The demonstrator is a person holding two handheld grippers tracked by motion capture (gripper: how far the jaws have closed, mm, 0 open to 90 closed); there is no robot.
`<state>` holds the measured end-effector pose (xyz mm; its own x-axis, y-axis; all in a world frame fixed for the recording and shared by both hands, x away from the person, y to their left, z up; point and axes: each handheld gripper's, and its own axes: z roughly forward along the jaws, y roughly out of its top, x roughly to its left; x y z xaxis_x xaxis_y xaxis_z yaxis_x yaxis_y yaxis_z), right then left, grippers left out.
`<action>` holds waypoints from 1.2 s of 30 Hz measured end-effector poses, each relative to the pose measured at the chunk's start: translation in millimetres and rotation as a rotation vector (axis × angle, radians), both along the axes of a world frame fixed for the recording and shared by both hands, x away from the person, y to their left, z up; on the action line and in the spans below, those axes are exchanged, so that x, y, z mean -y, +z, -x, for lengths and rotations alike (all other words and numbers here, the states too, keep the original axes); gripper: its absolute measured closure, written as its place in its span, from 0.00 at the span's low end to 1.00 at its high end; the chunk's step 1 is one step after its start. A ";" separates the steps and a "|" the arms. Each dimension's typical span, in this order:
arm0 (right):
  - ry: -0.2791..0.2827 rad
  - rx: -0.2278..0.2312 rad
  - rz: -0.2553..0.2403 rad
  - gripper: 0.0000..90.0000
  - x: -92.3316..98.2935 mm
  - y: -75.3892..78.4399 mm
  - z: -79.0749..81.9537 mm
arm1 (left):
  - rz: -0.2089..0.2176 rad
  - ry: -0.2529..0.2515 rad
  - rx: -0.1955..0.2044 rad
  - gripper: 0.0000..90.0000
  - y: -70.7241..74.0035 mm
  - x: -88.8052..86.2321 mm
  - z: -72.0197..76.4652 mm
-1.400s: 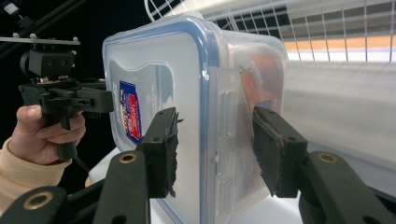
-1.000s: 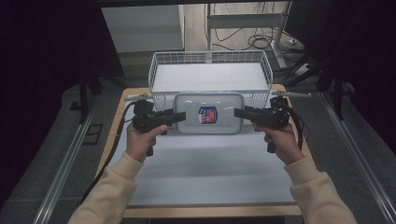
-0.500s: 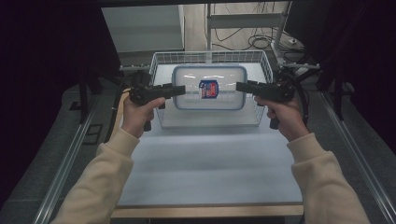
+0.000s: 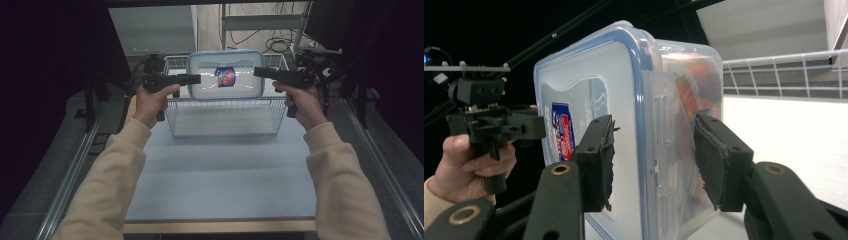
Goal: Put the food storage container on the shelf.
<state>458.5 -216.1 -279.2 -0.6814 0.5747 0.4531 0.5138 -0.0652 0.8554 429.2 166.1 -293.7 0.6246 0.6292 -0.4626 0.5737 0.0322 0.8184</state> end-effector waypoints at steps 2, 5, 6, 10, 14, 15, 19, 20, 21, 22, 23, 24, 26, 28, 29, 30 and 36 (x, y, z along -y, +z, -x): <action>-0.003 -0.011 0.003 0.57 -0.6 -0.4 -5.1 | 0.004 0.000 -0.014 0.49 -1.3 -0.7 -6.1; -0.012 -0.026 0.018 0.57 -3.1 -2.5 -10.8 | 0.008 -0.009 -0.041 0.49 -6.7 -3.5 -17.6; -0.011 -0.039 0.025 0.57 -3.7 -3.1 -12.3 | 0.010 -0.010 -0.045 0.49 -8.0 -3.9 -20.4; -0.022 -0.073 0.034 0.57 -6.1 -7.8 -20.4 | 0.009 -0.008 -0.076 0.49 -10.7 -4.9 -31.9; -0.044 -0.107 0.042 0.57 -6.4 -11.8 -29.4 | -0.002 -0.002 -0.099 0.49 -10.8 -3.5 -44.8; -0.052 -0.108 0.056 0.57 -6.9 -12.6 -31.4 | -0.002 -0.002 -0.099 0.49 -10.8 -3.5 -44.8; -0.065 -0.130 0.063 0.57 -7.3 -17.2 -38.5 | 0.017 0.007 -0.153 0.48 -19.1 -1.9 -57.3; -0.065 -0.130 0.063 0.57 -7.3 -17.2 -38.5 | 0.017 0.007 -0.153 0.48 -19.1 -1.9 -57.3; -0.072 -0.125 0.060 0.57 -7.4 -17.5 -39.7 | 0.019 0.007 -0.155 0.48 -19.4 -2.1 -58.5; -0.073 -0.125 0.059 0.57 -7.6 -17.4 -40.9 | 0.027 0.012 -0.152 0.48 -19.6 -1.9 -60.3; -0.074 -0.127 0.058 0.57 -7.7 -17.5 -42.6 | 0.030 0.013 -0.154 0.48 -19.8 -2.1 -61.5; -0.079 -0.131 0.051 0.56 -8.1 -18.0 -45.5 | 0.036 0.015 -0.160 0.48 -20.3 -2.3 -63.6; -0.081 -0.134 0.050 0.56 -8.3 -18.6 -48.3 | 0.053 0.028 -0.164 0.47 -22.9 -2.6 -67.9; -0.088 -0.139 0.036 0.56 -8.0 -21.0 -52.0 | 0.070 0.045 -0.163 0.46 -24.7 -1.2 -70.2; -0.088 -0.139 0.036 0.56 -8.0 -21.0 -52.0 | 0.070 0.045 -0.163 0.46 -24.7 -1.2 -70.2; -0.092 -0.144 0.024 0.56 -7.8 -22.5 -53.7 | 0.078 0.049 -0.166 0.46 -25.3 -0.7 -71.5; -0.114 -0.150 0.026 0.54 -10.5 -25.8 -58.0 | 0.093 0.054 -0.177 0.42 -29.6 -1.1 -82.3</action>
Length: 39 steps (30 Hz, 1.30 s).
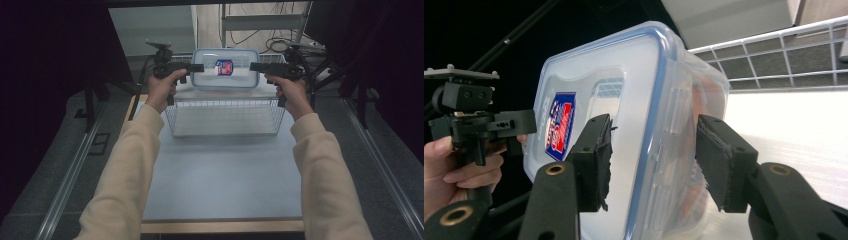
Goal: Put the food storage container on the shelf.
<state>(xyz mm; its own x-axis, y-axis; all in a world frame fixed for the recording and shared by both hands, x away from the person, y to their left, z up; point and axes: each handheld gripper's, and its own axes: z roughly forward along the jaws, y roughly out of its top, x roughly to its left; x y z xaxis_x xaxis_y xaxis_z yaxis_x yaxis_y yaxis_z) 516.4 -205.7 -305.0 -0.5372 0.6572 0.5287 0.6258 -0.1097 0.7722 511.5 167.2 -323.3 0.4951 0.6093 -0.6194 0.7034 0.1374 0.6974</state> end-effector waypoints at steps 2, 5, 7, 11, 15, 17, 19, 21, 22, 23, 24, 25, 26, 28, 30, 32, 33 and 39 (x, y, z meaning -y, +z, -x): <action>-0.011 -0.003 0.007 0.53 -0.7 -0.5 -0.8 | 0.011 0.008 0.001 0.41 -2.3 0.9 -2.2; -0.023 0.003 0.018 0.57 -0.8 -1.3 -1.8 | 0.014 0.007 -0.013 0.39 -4.8 1.2 -5.3; -0.038 0.002 0.056 0.57 -4.1 -2.0 -2.9 | 0.021 0.005 -0.044 0.32 -8.1 2.7 -9.0; -0.048 -0.002 0.057 0.57 -5.1 -3.9 -3.9 | 0.052 0.008 -0.074 0.27 -14.7 3.1 -15.3; -0.043 -0.003 0.054 0.55 -4.5 -5.9 -3.5 | 0.048 0.012 -0.064 0.25 -15.7 4.5 -17.2; -0.041 0.001 0.055 0.52 -4.5 -6.5 -3.0 | 0.031 0.022 -0.059 0.21 -14.9 5.5 -17.3; -0.048 0.016 0.062 0.47 -6.3 -5.3 0.1 | 0.003 0.051 -0.043 0.18 -12.9 5.2 -16.2; -0.053 0.032 0.072 0.46 -6.9 -5.0 1.4 | -0.002 0.062 -0.031 0.18 -11.5 5.1 -14.1; -0.059 0.045 0.076 0.45 -7.1 -4.2 3.3 | -0.001 0.066 -0.022 0.17 -9.8 6.4 -11.3; -0.067 0.066 0.077 0.44 -6.8 -3.3 5.4 | -0.004 0.060 -0.015 0.17 -8.8 7.1 -9.8; -0.071 0.074 0.079 0.43 -6.6 -2.6 6.5 | -0.010 0.060 -0.006 0.17 -7.1 8.0 -7.5; -0.067 0.078 0.079 0.41 -5.4 -1.4 8.5 | -0.016 0.063 0.006 0.17 -5.0 8.2 -5.0; -0.067 0.078 0.079 0.41 -5.4 -1.4 8.5 | -0.021 0.065 0.019 0.17 -2.5 7.9 -2.1; -0.062 0.091 0.074 0.41 -3.7 -0.3 12.0 | -0.037 0.075 0.054 0.17 3.9 7.0 6.6; -0.052 0.103 0.068 0.39 -0.8 0.4 18.1 | -0.042 0.078 0.086 0.17 8.8 5.0 17.1; -0.038 0.116 0.066 0.38 3.6 -0.3 27.5 | -0.058 0.078 0.134 0.18 13.8 1.4 35.0; -0.029 0.118 0.066 0.38 5.4 -0.8 31.6 | -0.048 0.071 0.145 0.18 14.6 0.8 42.3; 0.019 0.151 0.071 0.35 13.7 -7.7 58.0 | -0.057 0.019 0.210 0.20 8.5 -0.5 85.3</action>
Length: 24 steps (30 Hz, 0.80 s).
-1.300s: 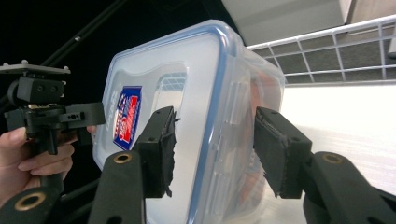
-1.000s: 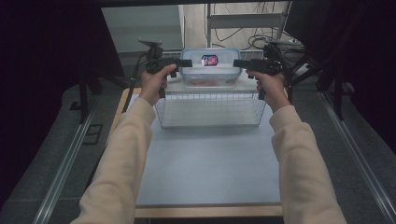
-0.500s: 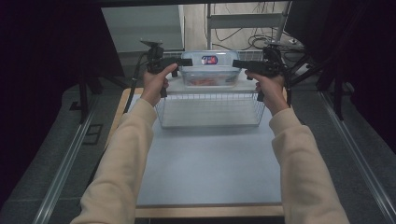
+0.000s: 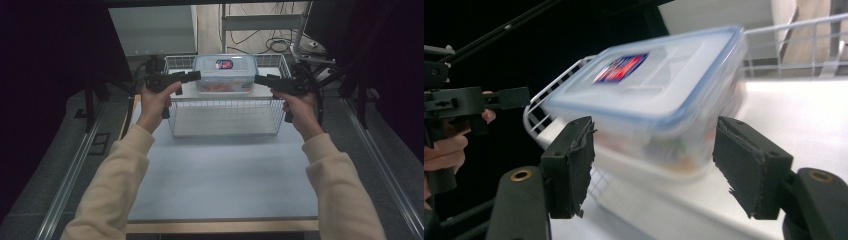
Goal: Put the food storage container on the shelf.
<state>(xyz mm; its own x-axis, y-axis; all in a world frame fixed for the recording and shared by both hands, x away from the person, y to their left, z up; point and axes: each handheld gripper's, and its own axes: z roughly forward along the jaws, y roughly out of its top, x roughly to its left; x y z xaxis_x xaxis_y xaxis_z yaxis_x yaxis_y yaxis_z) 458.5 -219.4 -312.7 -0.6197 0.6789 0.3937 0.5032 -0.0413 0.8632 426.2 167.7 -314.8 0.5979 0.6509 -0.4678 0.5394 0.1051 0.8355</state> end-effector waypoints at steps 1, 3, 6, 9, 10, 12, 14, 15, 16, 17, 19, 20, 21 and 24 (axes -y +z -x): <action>0.016 0.028 0.026 0.34 2.8 -5.4 13.9 | -0.012 -0.009 0.015 0.20 -3.1 0.0 9.2; 0.037 0.058 0.055 0.33 5.2 -12.5 29.2 | -0.024 -0.032 0.035 0.20 -10.9 -1.1 26.6; 0.079 0.091 0.082 0.33 9.3 -25.0 53.0 | -0.024 -0.063 0.049 0.20 -25.7 -2.5 50.8; 0.117 0.089 0.071 0.32 14.7 -40.8 75.2 | -0.031 -0.121 0.035 0.21 -52.6 -0.1 80.3; 0.117 0.089 0.071 0.32 14.7 -40.8 75.2 | -0.031 -0.121 0.035 0.21 -52.6 -0.1 80.3; 0.138 0.089 0.073 0.31 19.2 -53.5 88.0 | -0.070 -0.136 0.034 0.21 -68.0 3.2 94.3; 0.152 0.085 0.084 0.31 23.4 -67.4 99.8 | -0.106 -0.148 0.033 0.21 -85.3 7.0 106.6; 0.157 0.081 0.090 0.31 25.3 -74.7 105.3 | -0.125 -0.154 0.029 0.21 -94.5 8.4 111.8; 0.162 0.078 0.094 0.31 27.2 -82.3 110.4 | -0.137 -0.160 0.017 0.21 -106.2 9.9 117.6; 0.171 0.070 0.102 0.30 31.1 -97.6 120.6 | -0.146 -0.163 0.009 0.21 -113.0 10.5 120.2; 0.177 0.061 0.115 0.30 35.3 -113.0 130.9 | -0.162 -0.169 -0.027 0.21 -136.5 11.4 128.5; 0.181 0.053 0.117 0.30 37.4 -120.7 135.0 | -0.167 -0.171 -0.037 0.21 -142.0 11.3 130.3; 0.185 0.036 0.115 0.30 39.2 -127.8 138.3 | -0.172 -0.167 -0.045 0.21 -146.2 10.9 131.5; 0.185 0.021 0.118 0.29 42.0 -138.8 142.2 | -0.187 -0.168 -0.058 0.21 -149.8 10.3 131.6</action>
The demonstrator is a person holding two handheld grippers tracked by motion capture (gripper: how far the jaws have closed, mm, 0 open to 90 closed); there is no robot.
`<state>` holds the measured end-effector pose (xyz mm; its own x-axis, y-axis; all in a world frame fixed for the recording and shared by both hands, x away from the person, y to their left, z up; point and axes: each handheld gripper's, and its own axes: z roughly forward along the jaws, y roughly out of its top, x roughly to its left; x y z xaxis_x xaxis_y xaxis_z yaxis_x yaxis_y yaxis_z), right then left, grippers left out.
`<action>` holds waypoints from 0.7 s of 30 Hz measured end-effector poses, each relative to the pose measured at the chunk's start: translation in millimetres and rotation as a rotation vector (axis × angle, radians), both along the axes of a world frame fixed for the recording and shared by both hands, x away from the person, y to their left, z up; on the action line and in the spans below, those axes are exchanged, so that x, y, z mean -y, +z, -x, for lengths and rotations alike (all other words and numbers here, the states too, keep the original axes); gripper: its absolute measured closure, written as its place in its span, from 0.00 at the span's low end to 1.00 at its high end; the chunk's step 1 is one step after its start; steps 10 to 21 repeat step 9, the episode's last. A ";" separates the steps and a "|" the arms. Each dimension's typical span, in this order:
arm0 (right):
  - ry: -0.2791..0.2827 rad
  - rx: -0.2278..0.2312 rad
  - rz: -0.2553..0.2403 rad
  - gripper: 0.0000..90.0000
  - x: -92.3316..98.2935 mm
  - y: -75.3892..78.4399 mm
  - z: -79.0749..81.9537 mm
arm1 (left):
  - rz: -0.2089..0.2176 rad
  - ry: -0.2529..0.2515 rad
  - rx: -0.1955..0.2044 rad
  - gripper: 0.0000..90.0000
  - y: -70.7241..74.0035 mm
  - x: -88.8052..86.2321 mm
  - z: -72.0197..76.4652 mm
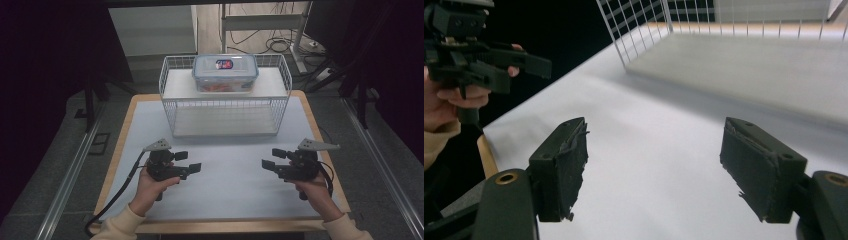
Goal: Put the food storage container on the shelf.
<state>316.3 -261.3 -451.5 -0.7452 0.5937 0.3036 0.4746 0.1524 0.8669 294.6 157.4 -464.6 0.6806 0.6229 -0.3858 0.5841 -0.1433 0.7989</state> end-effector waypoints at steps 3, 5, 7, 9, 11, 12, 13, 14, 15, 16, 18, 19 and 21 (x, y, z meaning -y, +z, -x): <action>-0.003 -0.006 -0.001 0.28 0.4 -3.0 0.5 | 0.016 0.014 0.001 0.21 1.3 -1.0 0.6; -0.003 0.020 -0.023 0.26 -0.9 1.4 1.5 | 0.012 0.009 0.003 0.21 1.5 -1.2 1.5; -0.008 0.039 -0.008 0.24 -2.2 0.9 2.8 | -0.004 0.017 0.010 0.21 -0.1 -2.3 3.3; -0.017 0.047 0.011 0.22 -2.9 -0.7 3.5 | -0.007 0.026 0.005 0.21 -4.1 -5.1 4.7; -0.017 0.047 0.011 0.22 -2.9 -0.7 3.5 | -0.007 0.026 0.005 0.21 -4.1 -5.1 4.7; -0.017 0.047 0.011 0.22 -2.9 -0.7 3.5 | -0.007 0.026 0.005 0.21 -4.1 -5.1 4.7; -0.017 0.047 0.011 0.22 -2.9 -0.7 3.5 | -0.007 0.026 0.005 0.21 -4.1 -5.1 4.7; -0.017 0.047 0.011 0.22 -2.9 -0.7 3.5 | -0.007 0.026 0.005 0.21 -4.1 -5.1 4.7; -0.017 0.047 0.011 0.22 -2.9 -0.7 3.5 | -0.007 0.026 0.005 0.21 -4.1 -5.1 4.7; -0.017 0.047 0.011 0.22 -2.9 -0.7 3.5 | -0.007 0.026 0.005 0.21 -4.1 -5.1 4.7; -0.017 0.047 0.011 0.22 -2.9 -0.7 3.5 | -0.007 0.026 0.005 0.21 -4.1 -5.1 4.7; -0.017 0.047 0.011 0.22 -2.9 -0.7 3.5 | -0.007 0.026 0.005 0.21 -4.1 -5.1 4.7; -0.017 0.047 0.011 0.22 -2.9 -0.7 3.5 | -0.007 0.026 0.005 0.21 -4.1 -5.1 4.7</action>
